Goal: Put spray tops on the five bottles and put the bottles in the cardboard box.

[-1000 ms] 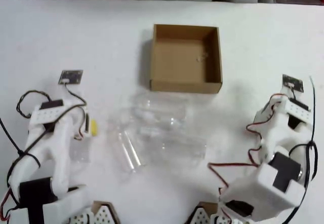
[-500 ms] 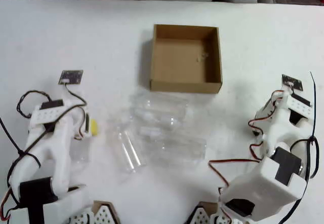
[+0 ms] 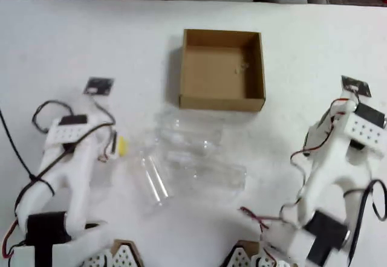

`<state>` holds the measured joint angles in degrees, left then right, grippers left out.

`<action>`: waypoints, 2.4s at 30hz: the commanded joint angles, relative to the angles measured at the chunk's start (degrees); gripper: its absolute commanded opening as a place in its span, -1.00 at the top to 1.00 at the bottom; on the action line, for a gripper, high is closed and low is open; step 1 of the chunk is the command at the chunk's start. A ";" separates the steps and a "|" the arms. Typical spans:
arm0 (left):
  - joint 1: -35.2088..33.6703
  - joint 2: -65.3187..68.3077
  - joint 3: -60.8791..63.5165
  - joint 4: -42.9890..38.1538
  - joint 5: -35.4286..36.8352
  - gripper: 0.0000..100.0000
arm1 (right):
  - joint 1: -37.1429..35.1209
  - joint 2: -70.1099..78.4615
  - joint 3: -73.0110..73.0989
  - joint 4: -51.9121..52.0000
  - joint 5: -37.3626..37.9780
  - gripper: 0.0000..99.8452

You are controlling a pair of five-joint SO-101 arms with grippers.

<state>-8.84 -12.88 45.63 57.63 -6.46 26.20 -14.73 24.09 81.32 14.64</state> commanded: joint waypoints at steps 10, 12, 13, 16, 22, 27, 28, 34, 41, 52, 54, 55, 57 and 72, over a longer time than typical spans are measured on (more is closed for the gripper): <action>15.52 -0.92 -26.99 18.99 -0.09 0.96 | -10.33 -36.53 14.24 -0.04 1.23 0.96; 17.98 -1.01 -28.57 19.78 -0.09 0.96 | -11.65 -38.90 14.24 -2.86 1.23 0.96; 19.12 -1.19 -29.10 19.96 -0.09 0.96 | -12.44 -39.43 14.24 -4.53 0.88 0.96; 22.02 -4.44 -28.84 19.69 -0.09 0.96 | -14.90 -39.52 14.42 -9.54 0.70 0.96; 26.33 -16.66 -20.04 13.45 -0.09 0.96 | -18.59 -39.52 18.29 -22.11 -0.18 0.97; 26.77 -27.65 -5.63 -0.18 -0.09 0.96 | -21.67 -39.43 21.80 -34.59 -7.65 0.97; 26.77 -29.85 -2.46 -3.25 -0.09 0.96 | -22.55 -39.52 22.15 -37.23 -9.23 0.97; 26.77 -44.88 13.45 -18.73 -0.09 0.96 | -26.15 -39.60 22.07 -52.44 -13.98 0.97; 26.77 -56.57 17.93 -19.60 -0.09 0.96 | -33.71 -39.60 17.49 -64.04 -13.98 0.97; 26.24 -64.48 32.26 -35.60 0.00 0.96 | -52.79 -39.43 2.81 -64.31 -13.98 0.97; 26.59 -66.42 35.08 -37.45 1.32 0.96 | -54.81 -39.16 0.62 -64.22 -13.98 0.97; 26.51 -67.47 36.40 -38.59 3.16 0.96 | -55.78 -38.55 -0.70 -63.96 -13.98 0.97; 26.33 -69.32 38.59 -40.88 7.21 0.96 | -56.92 -36.97 -2.99 -63.34 -14.15 0.97; 28.70 -79.60 47.56 -42.02 10.02 0.96 | -57.63 -36.00 -2.02 -57.36 -27.43 0.97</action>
<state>17.89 -90.59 93.10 17.54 2.86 -30.68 -50.59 23.03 23.82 -10.33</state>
